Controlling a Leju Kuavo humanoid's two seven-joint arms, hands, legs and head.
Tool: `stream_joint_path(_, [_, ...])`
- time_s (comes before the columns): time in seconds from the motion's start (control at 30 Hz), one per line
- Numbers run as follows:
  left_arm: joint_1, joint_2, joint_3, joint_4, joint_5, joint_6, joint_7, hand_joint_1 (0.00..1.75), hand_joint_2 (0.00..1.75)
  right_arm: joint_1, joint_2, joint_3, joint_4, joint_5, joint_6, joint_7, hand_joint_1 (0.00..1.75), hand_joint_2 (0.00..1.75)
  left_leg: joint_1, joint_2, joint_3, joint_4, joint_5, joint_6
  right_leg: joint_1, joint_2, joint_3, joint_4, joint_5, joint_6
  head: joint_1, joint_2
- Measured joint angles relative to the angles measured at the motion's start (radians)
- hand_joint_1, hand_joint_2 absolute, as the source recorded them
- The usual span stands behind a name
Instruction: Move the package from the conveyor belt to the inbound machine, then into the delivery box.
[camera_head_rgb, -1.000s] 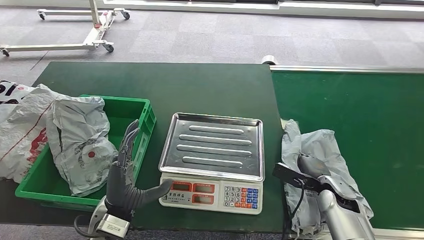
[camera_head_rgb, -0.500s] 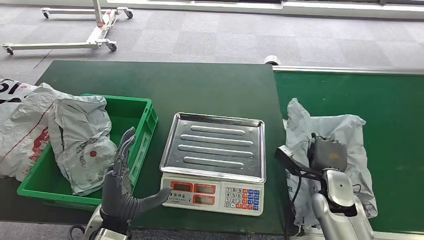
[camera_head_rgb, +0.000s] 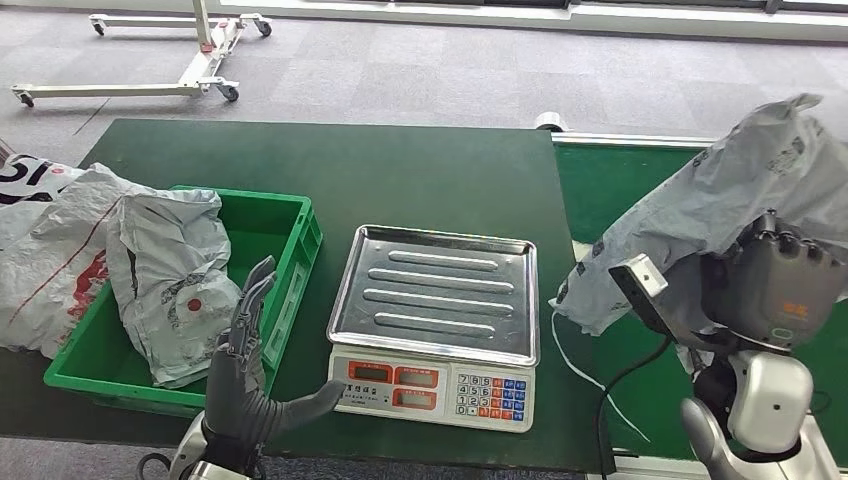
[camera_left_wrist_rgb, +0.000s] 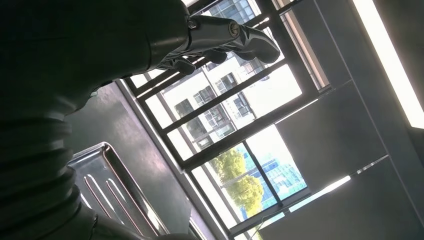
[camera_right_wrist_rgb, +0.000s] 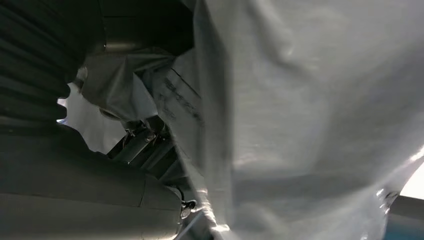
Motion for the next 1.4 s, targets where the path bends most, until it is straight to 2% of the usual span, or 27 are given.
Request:
stream_joint_path(0.03, [-0.001, -0.001, 0.000, 0.000, 0.000, -0.001, 0.000, 0.00, 1.75, 0.004, 0.029, -0.022, -0.008, 0.000, -0.024, -0.050, 1.75, 1.75, 0.000, 0.000, 0.000, 0.000, 0.000, -0.001, 0.000, 0.001, 0.000, 0.000, 0.000, 0.000, 0.000, 0.000])
stream_joint_path(0.13, [-0.002, -0.002, 0.000, 0.001, 0.000, -0.001, 0.000, 0.00, 1.75, 0.006, 0.043, -0.031, -0.011, 0.000, -0.031, -0.073, 1.75, 1.75, 0.000, 0.001, 0.001, 0.000, -0.001, -0.001, 0.000, 0.001, 0.000, 0.000, 0.000, 0.000, 0.000, 0.000])
stream_joint_path(0.17, [-0.006, -0.004, 0.000, 0.002, 0.001, -0.004, 0.000, 0.00, 1.75, 0.009, 0.090, -0.068, -0.024, -0.001, -0.044, -0.185, 1.75, 1.75, 0.000, 0.001, 0.001, 0.000, -0.001, -0.001, 0.000, 0.002, 0.000, 0.000, 0.000, 0.000, -0.001, 0.000])
stream_joint_path(0.2, [-0.015, -0.009, 0.000, 0.006, 0.003, -0.009, 0.000, 0.00, 1.75, 0.010, 0.157, -0.118, -0.038, -0.011, -0.024, -0.357, 1.75, 1.75, 0.001, 0.002, 0.002, -0.001, -0.001, -0.002, 0.001, 0.002, 0.001, 0.000, -0.001, -0.001, -0.001, 0.000])
stream_joint_path(0.27, [-0.047, -0.019, 0.000, 0.022, 0.018, -0.028, 0.000, 0.00, 1.75, 0.002, 0.293, -0.135, -0.042, -0.038, 0.113, -0.626, 1.75, 1.75, 0.002, 0.002, 0.000, -0.001, -0.001, -0.002, 0.002, 0.002, 0.002, 0.000, -0.002, -0.002, -0.001, 0.000])
stream_joint_path(0.3, [-0.063, -0.022, 0.000, 0.032, 0.027, -0.036, 0.000, 0.00, 1.75, -0.011, 0.317, -0.076, -0.020, -0.051, 0.201, -0.644, 1.75, 1.75, 0.003, 0.002, 0.000, -0.001, 0.000, -0.003, 0.003, 0.001, 0.002, 0.000, -0.002, -0.002, -0.001, 0.000])
stream_joint_path(0.33, [-0.077, -0.023, 0.000, 0.042, 0.033, -0.043, 0.000, 0.00, 1.75, -0.024, 0.320, 0.010, 0.010, -0.055, 0.259, -0.600, 1.75, 1.75, 0.003, 0.003, 0.000, -0.001, 0.001, -0.003, 0.002, 0.002, 0.001, 0.000, -0.001, -0.003, -0.001, 0.000])
stream_joint_path(0.4, [-0.091, -0.026, 0.000, 0.056, 0.036, -0.047, 0.001, 0.00, 1.75, -0.047, 0.319, 0.143, 0.061, -0.056, 0.280, -0.576, 1.75, 1.75, 0.003, 0.002, 0.002, -0.001, 0.003, -0.003, 0.003, 0.002, 0.001, 0.001, 0.000, -0.003, -0.001, 0.000])
stream_joint_path(0.53, [-0.096, -0.027, 0.000, 0.067, 0.032, -0.040, 0.001, 0.00, 1.75, -0.094, 0.316, 0.288, 0.134, -0.068, 0.280, -0.538, 1.75, 1.75, 0.003, 0.000, 0.002, -0.001, 0.003, -0.003, 0.003, 0.001, 0.001, 0.001, 0.000, -0.003, -0.001, 0.000])
stream_joint_path(0.73, [-0.095, -0.027, 0.000, 0.070, 0.031, -0.031, 0.001, 0.00, 1.75, -0.171, 0.305, 0.339, 0.225, -0.136, 0.278, -0.475, 1.75, 1.75, 0.002, 0.000, 0.002, -0.001, 0.003, -0.003, 0.001, 0.001, 0.001, 0.001, 0.000, -0.003, -0.001, 0.000])
stream_joint_path(0.97, [-0.092, -0.022, 0.000, 0.074, 0.034, -0.022, 0.001, 0.00, 1.75, -0.226, 0.296, 0.340, 0.312, -0.214, 0.275, -0.485, 1.75, 1.75, 0.002, 0.000, 0.002, -0.001, 0.003, -0.003, 0.001, 0.001, 0.001, 0.001, 0.000, -0.002, -0.001, 0.000])
stream_joint_path(1.0, [-0.091, -0.021, 0.000, 0.074, 0.034, -0.017, 0.001, 0.00, 1.75, -0.228, 0.295, 0.340, 0.319, -0.210, 0.271, -0.479, 1.38, 1.75, 0.002, 0.000, 0.002, -0.001, 0.003, -0.003, 0.001, 0.001, 0.001, 0.001, 0.000, -0.002, -0.001, 0.000])
stream_joint_path(1.1, [-0.085, -0.013, -0.006, 0.076, 0.037, 0.016, 0.000, 0.00, 1.75, -0.233, 0.294, 0.340, 0.350, -0.160, 0.242, -0.412, 0.07, 1.75, 0.002, 0.000, 0.002, -0.001, 0.003, -0.003, 0.002, 0.001, 0.001, 0.001, 0.000, -0.002, -0.001, 0.000])
stream_joint_path(1.13, [-0.082, -0.009, -0.010, 0.075, 0.039, 0.030, 0.000, 0.00, 1.75, -0.235, 0.294, 0.338, 0.365, -0.135, 0.231, -0.374, 0.00, 1.75, 0.002, 0.000, 0.002, -0.001, 0.003, -0.003, 0.002, 0.001, 0.001, 0.001, 0.000, -0.002, -0.001, 0.000])
stream_joint_path(1.23, [-0.075, 0.005, -0.025, 0.075, 0.045, 0.055, 0.000, 0.00, 1.75, -0.246, 0.294, 0.324, 0.423, -0.091, 0.198, -0.278, 0.00, 1.75, 0.002, 0.000, 0.002, -0.001, 0.003, -0.003, 0.002, 0.001, 0.001, 0.001, 0.000, -0.002, -0.001, 0.000])
stream_joint_path(1.4, [-0.074, 0.019, -0.045, 0.083, 0.049, 0.066, 0.000, 0.00, 1.75, -0.268, 0.294, 0.285, 0.517, -0.131, 0.186, -0.284, 0.00, 1.75, 0.002, 0.000, 0.002, -0.001, 0.003, -0.002, 0.001, 0.001, 0.001, 0.001, 0.000, -0.002, -0.001, 0.000])
